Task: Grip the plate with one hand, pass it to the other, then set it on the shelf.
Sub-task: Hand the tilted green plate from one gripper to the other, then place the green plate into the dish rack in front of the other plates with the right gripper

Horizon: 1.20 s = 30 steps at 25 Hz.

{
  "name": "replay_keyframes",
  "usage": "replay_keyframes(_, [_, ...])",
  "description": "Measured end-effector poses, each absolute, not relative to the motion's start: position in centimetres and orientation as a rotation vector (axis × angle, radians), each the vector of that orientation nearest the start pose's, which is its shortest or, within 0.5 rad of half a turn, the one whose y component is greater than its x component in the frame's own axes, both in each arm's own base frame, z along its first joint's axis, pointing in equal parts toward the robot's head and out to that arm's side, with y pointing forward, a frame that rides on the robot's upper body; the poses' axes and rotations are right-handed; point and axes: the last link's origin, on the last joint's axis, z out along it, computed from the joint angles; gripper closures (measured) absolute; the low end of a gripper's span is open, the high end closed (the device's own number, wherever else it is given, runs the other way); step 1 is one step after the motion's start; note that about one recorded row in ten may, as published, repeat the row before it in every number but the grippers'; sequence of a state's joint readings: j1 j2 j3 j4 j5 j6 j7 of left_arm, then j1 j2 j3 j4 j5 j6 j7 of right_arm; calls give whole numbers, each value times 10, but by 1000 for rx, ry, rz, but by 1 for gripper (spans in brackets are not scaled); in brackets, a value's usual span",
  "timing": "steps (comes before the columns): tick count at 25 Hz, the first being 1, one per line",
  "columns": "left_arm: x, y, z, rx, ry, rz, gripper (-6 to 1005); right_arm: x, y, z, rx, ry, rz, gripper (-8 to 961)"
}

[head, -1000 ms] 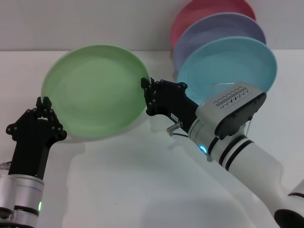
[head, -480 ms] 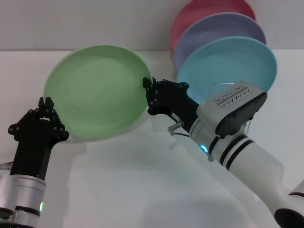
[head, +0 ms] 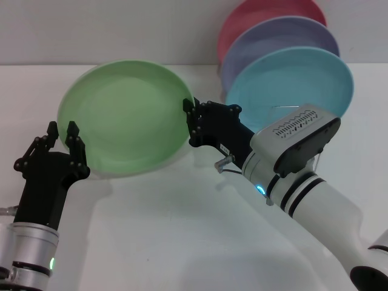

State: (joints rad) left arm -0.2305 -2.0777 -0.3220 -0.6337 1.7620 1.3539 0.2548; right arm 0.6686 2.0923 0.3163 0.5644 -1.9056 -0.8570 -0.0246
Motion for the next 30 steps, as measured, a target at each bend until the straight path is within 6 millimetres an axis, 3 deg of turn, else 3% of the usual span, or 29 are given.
replay_keyframes(2, [-275,253,-68,-1521,-573,-813,809,179,343,-137,-2109,561,820,924])
replay_keyframes(8, [-271,253,-67,-1521,-558,-835,579,180,343,-137,-2111,558,814,924])
replay_keyframes(13, [-272,248,-59,-1478,-545,-877,558,180,344,-137,-2111,554,810,924])
replay_keyframes(19, [-288,235,-30,-1336,-536,-991,546,180,343,-136,-2110,511,800,924])
replay_keyframes(21, [-288,235,-30,-1336,-536,-991,546,178,341,-134,-2101,464,804,924])
replay_keyframes(24, [-319,239,-3,-1247,-596,-1058,547,176,334,-127,-2059,391,866,924])
replay_keyframes(30, [-336,244,12,-1221,-648,-1113,547,178,317,-111,-1990,287,982,924])
